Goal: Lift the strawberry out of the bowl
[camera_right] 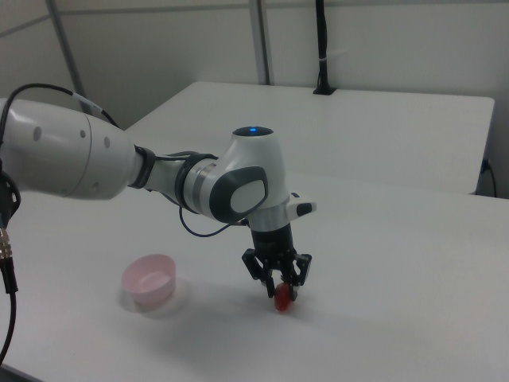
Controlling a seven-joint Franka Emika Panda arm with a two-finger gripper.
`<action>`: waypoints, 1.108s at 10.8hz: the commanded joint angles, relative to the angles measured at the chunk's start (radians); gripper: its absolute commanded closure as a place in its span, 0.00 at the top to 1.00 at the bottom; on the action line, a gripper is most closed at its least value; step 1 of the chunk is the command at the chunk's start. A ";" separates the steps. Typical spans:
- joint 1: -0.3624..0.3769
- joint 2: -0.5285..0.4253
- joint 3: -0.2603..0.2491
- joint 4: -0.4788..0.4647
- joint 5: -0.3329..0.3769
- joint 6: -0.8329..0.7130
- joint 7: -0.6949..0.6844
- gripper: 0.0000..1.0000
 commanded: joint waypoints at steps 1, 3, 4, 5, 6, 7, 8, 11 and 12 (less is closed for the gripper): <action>0.010 -0.014 -0.012 0.017 -0.020 0.008 0.029 1.00; 0.019 -0.068 -0.001 0.040 -0.015 -0.018 0.099 1.00; 0.037 -0.112 0.000 0.051 -0.014 -0.047 0.151 1.00; 0.077 -0.140 0.000 0.083 -0.012 -0.114 0.232 1.00; 0.103 -0.160 0.000 0.136 -0.011 -0.212 0.348 1.00; 0.135 -0.181 0.002 0.191 -0.009 -0.300 0.436 1.00; 0.169 -0.215 0.002 0.216 -0.002 -0.375 0.467 1.00; 0.232 -0.371 -0.007 0.215 0.144 -0.545 0.507 1.00; 0.255 -0.401 -0.012 0.212 0.159 -0.567 0.542 1.00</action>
